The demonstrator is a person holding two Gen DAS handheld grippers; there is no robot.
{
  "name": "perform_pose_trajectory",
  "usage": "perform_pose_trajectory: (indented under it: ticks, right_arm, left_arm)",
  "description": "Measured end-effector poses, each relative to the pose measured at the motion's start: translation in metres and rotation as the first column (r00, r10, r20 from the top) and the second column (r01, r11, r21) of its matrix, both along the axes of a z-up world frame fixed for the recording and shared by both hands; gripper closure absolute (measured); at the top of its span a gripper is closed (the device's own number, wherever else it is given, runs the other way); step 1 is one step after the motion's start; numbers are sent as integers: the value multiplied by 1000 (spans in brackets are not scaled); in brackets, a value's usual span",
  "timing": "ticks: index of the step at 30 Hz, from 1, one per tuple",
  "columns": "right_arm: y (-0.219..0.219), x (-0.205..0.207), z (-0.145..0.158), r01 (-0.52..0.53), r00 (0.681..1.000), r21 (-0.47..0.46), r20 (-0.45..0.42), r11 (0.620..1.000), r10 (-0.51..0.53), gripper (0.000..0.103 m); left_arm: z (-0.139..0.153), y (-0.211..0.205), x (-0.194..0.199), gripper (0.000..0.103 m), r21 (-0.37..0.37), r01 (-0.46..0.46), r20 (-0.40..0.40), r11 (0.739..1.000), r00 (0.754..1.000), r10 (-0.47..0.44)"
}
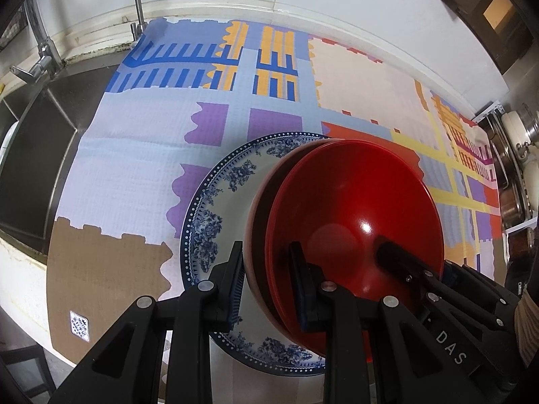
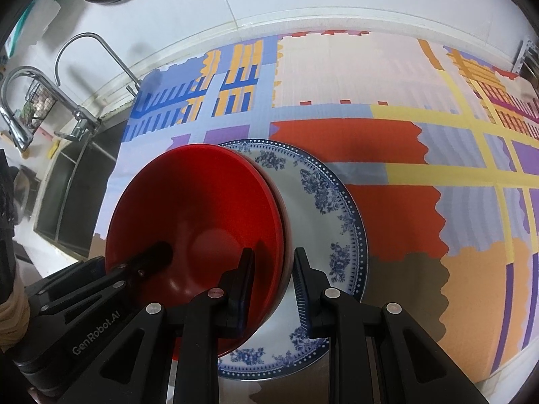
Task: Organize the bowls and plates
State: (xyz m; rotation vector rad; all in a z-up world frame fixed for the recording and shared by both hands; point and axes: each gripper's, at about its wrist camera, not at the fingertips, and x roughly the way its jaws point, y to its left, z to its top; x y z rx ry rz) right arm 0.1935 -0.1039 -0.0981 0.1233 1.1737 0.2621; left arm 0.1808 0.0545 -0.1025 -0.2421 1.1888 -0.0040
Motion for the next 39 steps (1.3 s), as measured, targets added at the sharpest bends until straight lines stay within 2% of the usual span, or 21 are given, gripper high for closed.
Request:
perform_pose_trajectory:
  ticks: [5, 7, 9, 11, 14, 16, 21, 23, 26, 32, 35, 39]
  right_arm:
    - [0, 0, 0, 1, 1000, 6, 4, 1000, -1, 78]
    - [-1, 0, 1, 10, 1000, 10, 11, 1000, -10, 77]
    - [-2, -1, 4, 17, 999, 13, 32, 1000, -17, 76]
    - [-3, -5, 10, 28, 998, 5, 62, 1000, -29, 64]
    - [-4, -16, 22, 58, 991, -12, 123, 998, -56, 59]
    - [-6, -24, 31, 74, 985, -11, 159, 997, -71, 56]
    - [-8, -58, 54, 128, 952, -37, 284, 991, -112, 37]
    - [-10, -75, 61, 161, 934, -33, 329, 986, -141, 29]
    - [-11, -97, 67, 190, 911, -43, 380, 981, -159, 25]
    - [-7, -135, 76, 182, 880, -74, 457, 981, -129, 21]
    - [-7, -150, 80, 188, 862, -84, 492, 979, -123, 20]
    - [-13, -170, 86, 192, 838, -90, 532, 977, -116, 20]
  left_arm:
    - [0, 4, 1, 76, -32, 6, -1, 999, 1000, -6]
    - [3, 5, -1, 71, -31, 7, 19, 999, 1000, -7]
    - [10, 5, -5, 59, -4, 13, 52, 1000, 999, -12]
    - [19, 6, -9, 54, 17, 18, 90, 1000, 996, -19]
    - [39, 8, -23, 42, 83, 20, 166, 996, 986, -34]
    - [49, 10, -32, 38, 109, 32, 207, 994, 977, -54]
    - [69, 12, -67, 16, 229, 21, 333, 973, 938, -99]
    - [72, 14, -80, 12, 250, 17, 365, 968, 924, -111]
    - [74, 16, -94, 10, 245, 27, 384, 969, 915, -122]
    - [77, 16, -130, 3, 275, 7, 453, 962, 881, -136]
    - [78, 14, -146, 2, 300, -9, 476, 954, 868, -142]
    - [81, 11, -169, 1, 297, -49, 513, 954, 851, -116]
